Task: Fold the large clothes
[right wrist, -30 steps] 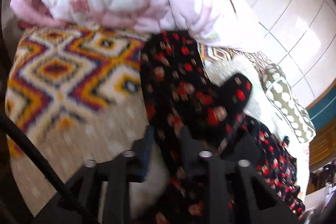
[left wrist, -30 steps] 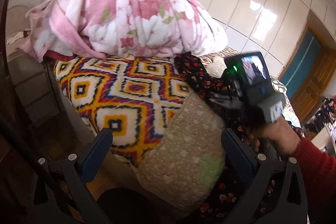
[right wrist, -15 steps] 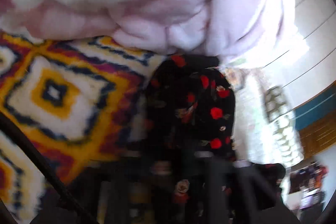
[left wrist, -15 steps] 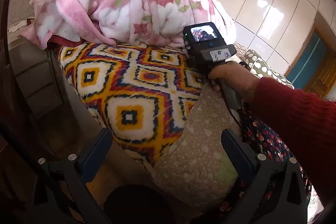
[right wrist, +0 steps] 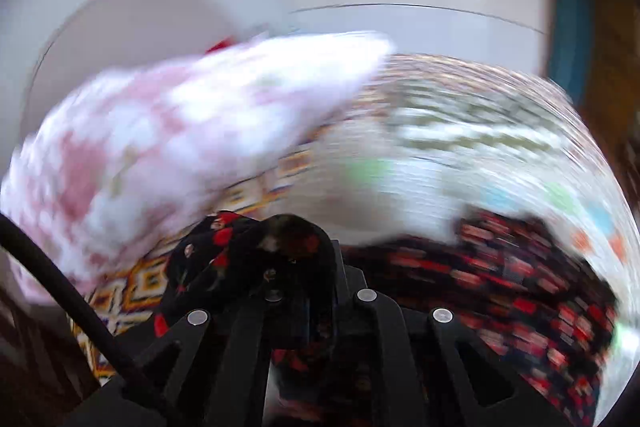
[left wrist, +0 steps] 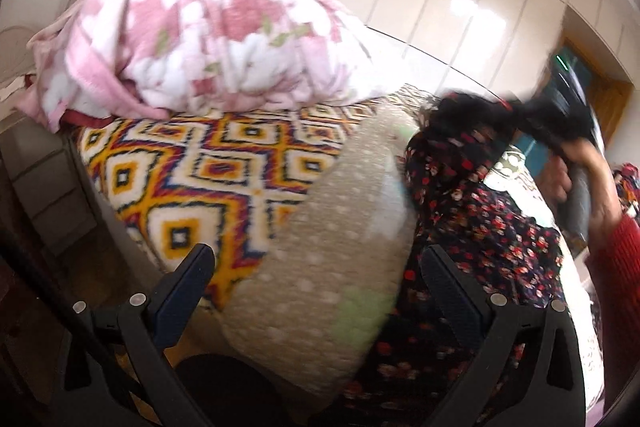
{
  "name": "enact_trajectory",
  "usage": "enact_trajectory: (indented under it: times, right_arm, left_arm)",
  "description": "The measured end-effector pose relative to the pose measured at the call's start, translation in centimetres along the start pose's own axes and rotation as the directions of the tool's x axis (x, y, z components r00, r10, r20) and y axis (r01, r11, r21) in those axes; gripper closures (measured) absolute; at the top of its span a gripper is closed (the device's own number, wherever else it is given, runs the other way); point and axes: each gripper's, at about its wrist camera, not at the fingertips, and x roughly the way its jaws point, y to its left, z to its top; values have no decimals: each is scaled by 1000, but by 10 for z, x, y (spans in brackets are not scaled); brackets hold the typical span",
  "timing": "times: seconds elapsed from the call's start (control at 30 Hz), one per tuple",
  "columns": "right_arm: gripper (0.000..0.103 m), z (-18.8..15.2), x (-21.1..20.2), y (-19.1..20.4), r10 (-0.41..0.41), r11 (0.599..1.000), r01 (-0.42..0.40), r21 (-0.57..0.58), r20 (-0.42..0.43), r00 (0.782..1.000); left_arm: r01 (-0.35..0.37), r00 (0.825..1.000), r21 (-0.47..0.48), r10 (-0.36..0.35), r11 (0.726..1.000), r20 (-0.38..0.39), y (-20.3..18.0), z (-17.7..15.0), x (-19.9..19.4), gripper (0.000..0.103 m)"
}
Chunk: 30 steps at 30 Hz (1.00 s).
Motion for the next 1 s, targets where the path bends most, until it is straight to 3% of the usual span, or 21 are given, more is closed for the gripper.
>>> enact_trajectory:
  times: [0.07,0.13,0.2,0.23,0.27,0.3,0.33,0.5,0.57,0.7,0.8,0.9,0.93,0.97,1.0]
  right_arm:
    - [96,-21,-15,-76,-49,991,50,123,-14,999]
    - [94,-53,-14,-146,-62,963,80,257,-80,995]
    - [86,-99,-5,-222,-26,894,106,435,-186,982]
    - [84,-129,-6,-259,4,837,115,535,-216,976]
    - [70,-145,-10,-279,34,808,98,580,-212,977]
    - [66,-163,-19,-296,72,782,58,620,-183,980]
    - [66,-175,-31,-307,49,782,64,620,-162,986]
    - [66,-168,-69,-303,-118,897,164,411,-135,984]
    - [60,-152,-76,-287,-143,945,164,282,-93,985]
    - [36,-128,-63,-235,-149,988,151,43,-46,988]
    - [34,-116,-32,-189,-184,971,173,-163,-58,981]
    - [37,-118,12,-155,-327,890,287,-354,-60,943]
    - [58,-119,23,-150,-374,861,325,-391,-56,926]
    - [79,-118,32,-151,-410,840,355,-410,-51,911]
    - [79,-114,35,-158,-423,845,372,-384,-57,904]
  left_arm:
    - [18,1000,24,-18,1000,-16,-17,-3,2,0]
    - [40,999,52,-38,998,-32,-35,-5,4,0]
    - [55,998,83,-52,995,-41,-49,-7,4,0]
    - [62,997,105,-58,993,-46,-60,-9,4,0]
    - [64,997,119,-59,991,-50,-66,-10,5,0]
    - [65,997,135,-58,989,-54,-74,-11,6,0]
    - [64,997,151,-56,986,-60,-81,-12,8,0]
    - [102,991,219,-81,970,-106,-120,-8,40,0]
    - [117,986,256,-81,960,-148,-138,-3,65,0]
    - [129,977,292,-71,948,-202,-169,14,125,0]
    - [152,962,268,-80,951,-262,-193,29,174,0]
    - [149,950,283,-58,947,-306,-220,32,217,4]
    - [126,946,323,-16,938,-323,-232,30,237,7]
    - [96,945,361,29,928,-326,-239,29,249,16]
    - [50,942,409,93,911,-322,-245,26,263,25]
